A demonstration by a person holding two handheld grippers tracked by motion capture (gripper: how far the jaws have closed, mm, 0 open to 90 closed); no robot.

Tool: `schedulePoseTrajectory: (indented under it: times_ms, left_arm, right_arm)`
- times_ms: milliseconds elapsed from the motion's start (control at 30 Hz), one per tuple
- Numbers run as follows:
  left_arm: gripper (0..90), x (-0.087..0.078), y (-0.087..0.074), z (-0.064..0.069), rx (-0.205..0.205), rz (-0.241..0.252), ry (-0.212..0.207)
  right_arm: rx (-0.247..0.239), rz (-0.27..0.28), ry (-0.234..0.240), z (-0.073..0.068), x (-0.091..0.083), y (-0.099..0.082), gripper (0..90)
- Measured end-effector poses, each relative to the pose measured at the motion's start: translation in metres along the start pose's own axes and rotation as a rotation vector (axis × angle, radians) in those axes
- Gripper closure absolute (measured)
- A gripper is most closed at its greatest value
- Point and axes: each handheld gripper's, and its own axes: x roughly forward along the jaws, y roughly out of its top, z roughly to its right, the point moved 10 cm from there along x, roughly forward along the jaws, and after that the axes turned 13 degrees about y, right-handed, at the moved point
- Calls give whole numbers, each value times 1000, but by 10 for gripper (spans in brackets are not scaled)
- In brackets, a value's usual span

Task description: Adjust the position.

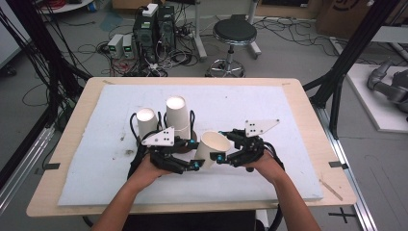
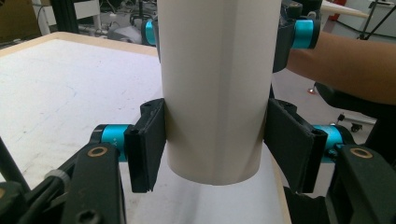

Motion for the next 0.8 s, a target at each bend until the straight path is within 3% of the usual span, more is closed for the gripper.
schedulePoseTrajectory:
  times_ms: [133,367,600,800]
  left_arm:
    - [399,0,0,-1,1,5,8]
    - [282,1,0,-4,9,-8,57]
    - [248,10,-5,0,36,-49,54]
    - [258,16,-8,1,36,-68,52]
  right_arm:
    - [4,0,-1,0,0,0,333]
    - [4,2,-12,2,-1,0,336]
    - [21,-6,-16,3,-1,-1,337]
    - [17,-16,-7,2,2,-1,342]
